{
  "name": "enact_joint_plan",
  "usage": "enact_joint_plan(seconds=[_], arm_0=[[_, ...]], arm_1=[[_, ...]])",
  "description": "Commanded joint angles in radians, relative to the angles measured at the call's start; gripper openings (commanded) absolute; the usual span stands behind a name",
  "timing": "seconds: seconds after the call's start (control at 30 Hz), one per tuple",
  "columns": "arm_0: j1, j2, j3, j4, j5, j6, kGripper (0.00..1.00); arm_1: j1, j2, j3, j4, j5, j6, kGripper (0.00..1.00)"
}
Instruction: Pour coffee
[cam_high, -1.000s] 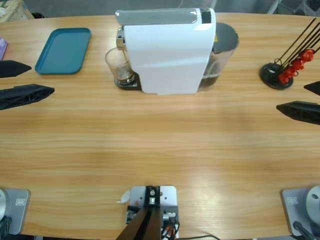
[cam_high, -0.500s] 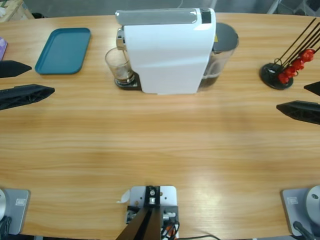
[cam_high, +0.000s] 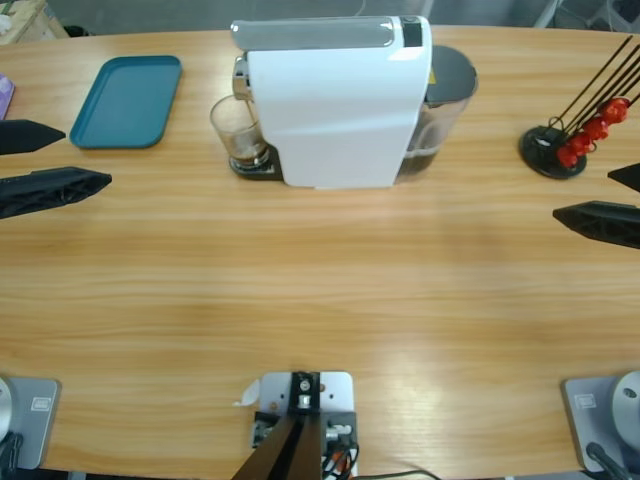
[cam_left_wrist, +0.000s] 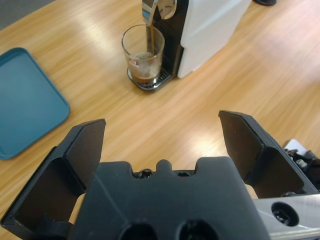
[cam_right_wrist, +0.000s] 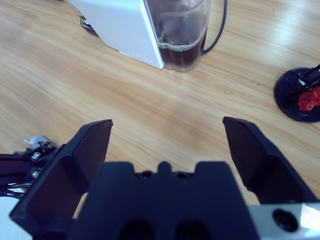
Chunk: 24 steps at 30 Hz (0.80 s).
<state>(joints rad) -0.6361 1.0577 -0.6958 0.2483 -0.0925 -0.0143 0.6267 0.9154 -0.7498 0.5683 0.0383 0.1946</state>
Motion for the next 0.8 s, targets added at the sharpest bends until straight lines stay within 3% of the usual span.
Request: enact_joint_plan(seconds=[0.03, 0.8], arm_0=[[-0.008, 0.022, 0.008, -0.011, -0.018, 0.007, 0.996], [-0.008, 0.071, 0.005, -0.014, -0.004, 0.01, 0.996]], arm_1=[[-0.01, 0.004, 0.001, 0.007, 0.003, 0.014, 1.0], [-0.01, 0.024, 0.0, 0.004, 0.005, 0.017, 1.0]])
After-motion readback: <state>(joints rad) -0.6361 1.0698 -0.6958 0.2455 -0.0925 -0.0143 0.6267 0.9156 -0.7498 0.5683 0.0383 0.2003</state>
